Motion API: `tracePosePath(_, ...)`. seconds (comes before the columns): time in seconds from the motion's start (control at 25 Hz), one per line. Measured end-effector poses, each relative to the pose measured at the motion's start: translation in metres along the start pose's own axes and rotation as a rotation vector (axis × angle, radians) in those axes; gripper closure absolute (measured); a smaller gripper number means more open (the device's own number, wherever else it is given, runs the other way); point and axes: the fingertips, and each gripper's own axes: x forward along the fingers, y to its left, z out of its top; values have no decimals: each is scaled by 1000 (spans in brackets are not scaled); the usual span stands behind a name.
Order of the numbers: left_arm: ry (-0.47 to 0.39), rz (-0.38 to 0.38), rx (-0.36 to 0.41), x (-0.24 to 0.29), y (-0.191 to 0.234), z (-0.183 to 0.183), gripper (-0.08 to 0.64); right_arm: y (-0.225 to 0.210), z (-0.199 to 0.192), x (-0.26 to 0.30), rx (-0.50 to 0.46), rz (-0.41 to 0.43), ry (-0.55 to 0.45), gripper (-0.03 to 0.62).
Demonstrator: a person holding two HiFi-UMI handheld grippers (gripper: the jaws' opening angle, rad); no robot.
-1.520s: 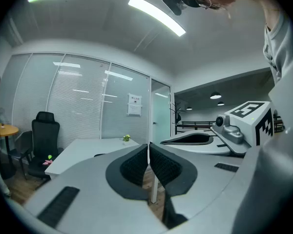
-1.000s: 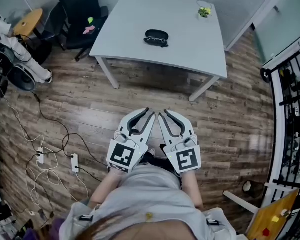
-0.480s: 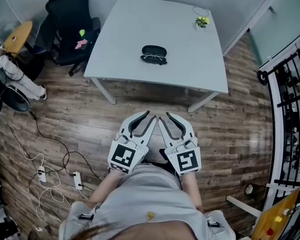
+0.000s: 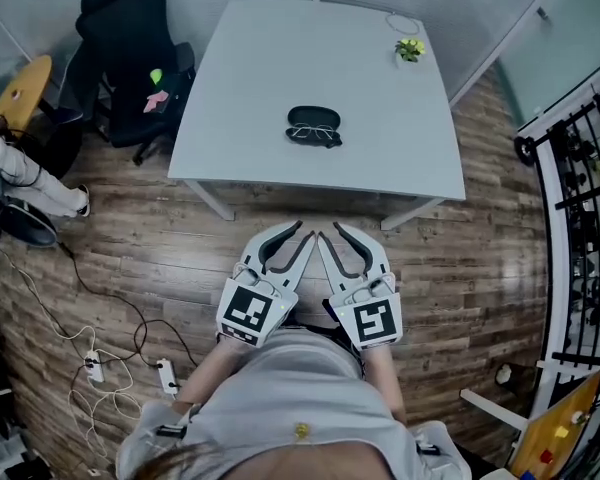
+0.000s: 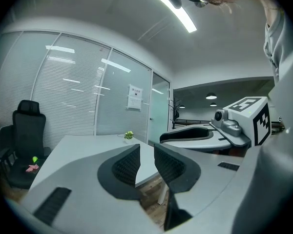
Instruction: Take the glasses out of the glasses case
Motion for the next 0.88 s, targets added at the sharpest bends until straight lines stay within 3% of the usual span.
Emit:
tracePosePath(0.36,11,-48,23,2,40,-3,469,6,2,36,17,-50,-2,491)
tracePosePath(0.88,22,-43,-11,19,75,-2,469,-9,1,70,28,-57,25,492)
